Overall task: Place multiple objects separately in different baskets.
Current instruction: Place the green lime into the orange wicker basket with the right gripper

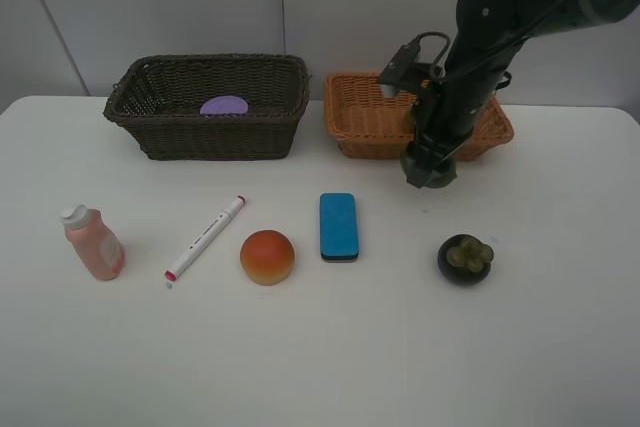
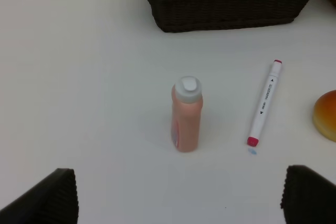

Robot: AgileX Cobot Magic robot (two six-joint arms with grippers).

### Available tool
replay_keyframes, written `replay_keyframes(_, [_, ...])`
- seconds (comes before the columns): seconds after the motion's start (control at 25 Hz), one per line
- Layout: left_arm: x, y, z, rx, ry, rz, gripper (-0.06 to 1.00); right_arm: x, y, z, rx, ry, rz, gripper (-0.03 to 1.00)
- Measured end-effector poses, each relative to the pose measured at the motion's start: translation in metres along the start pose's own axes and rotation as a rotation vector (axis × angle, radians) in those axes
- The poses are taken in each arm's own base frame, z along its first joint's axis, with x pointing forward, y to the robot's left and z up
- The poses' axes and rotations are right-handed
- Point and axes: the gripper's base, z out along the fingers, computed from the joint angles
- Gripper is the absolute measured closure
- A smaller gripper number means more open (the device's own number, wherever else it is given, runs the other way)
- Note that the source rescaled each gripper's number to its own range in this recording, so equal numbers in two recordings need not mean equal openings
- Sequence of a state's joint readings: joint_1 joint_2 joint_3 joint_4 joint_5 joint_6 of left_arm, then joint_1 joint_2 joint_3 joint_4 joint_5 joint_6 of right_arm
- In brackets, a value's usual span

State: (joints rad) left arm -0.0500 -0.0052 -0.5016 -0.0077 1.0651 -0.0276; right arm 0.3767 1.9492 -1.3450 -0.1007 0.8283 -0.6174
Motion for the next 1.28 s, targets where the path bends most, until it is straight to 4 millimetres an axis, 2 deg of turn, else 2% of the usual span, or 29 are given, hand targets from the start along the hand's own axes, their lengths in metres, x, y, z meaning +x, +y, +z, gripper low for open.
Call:
replay_keyframes(0.32, [0.0,0.0,0.0,0.0,0.0,0.0,-0.06,-0.001,-0.004,-0.023,0.035,-0.033,0.001,0.85])
replay_keyframes(0.68, [0.0,0.0,0.0,0.0,0.0,0.0,-0.06,-0.015,-0.025,-0.045,0.15,-0.085,-0.031,0.85])
replay_keyframes(0.88, [0.0,0.0,0.0,0.0,0.0,0.0,-0.06,-0.014,-0.044,-0.036,0.188,-0.101,-0.007,0.85])
replay_keyframes(1.28, [0.0,0.0,0.0,0.0,0.0,0.0,-0.06,0.019,-0.091,-0.007,0.253,-0.113,0.1,0.85])
